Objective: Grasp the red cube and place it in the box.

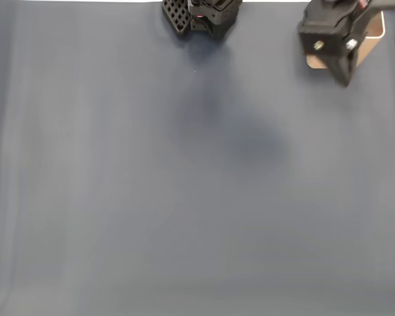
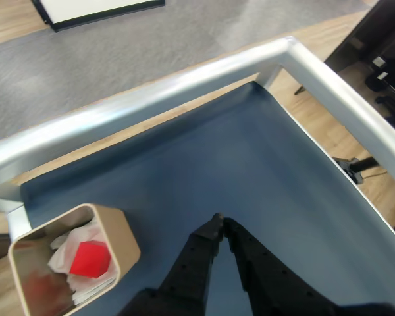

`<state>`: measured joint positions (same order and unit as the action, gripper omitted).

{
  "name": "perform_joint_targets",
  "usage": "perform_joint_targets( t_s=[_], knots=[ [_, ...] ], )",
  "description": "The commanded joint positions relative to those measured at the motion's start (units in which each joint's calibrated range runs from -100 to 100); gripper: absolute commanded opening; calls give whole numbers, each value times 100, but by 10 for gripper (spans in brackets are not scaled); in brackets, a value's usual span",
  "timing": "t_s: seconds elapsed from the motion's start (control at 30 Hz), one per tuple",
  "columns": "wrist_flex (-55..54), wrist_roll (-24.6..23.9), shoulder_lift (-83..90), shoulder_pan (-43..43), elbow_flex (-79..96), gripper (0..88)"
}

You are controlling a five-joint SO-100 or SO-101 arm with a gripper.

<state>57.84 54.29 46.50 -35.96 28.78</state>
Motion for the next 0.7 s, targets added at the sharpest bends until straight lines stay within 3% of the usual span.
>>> perform_joint_targets(
  t_s=[0.0, 0.67],
  knots=[
    [-175, -39, -16, 668, -280, 1],
    [-527, -313, 54, 3330, 167, 1]
  ],
)
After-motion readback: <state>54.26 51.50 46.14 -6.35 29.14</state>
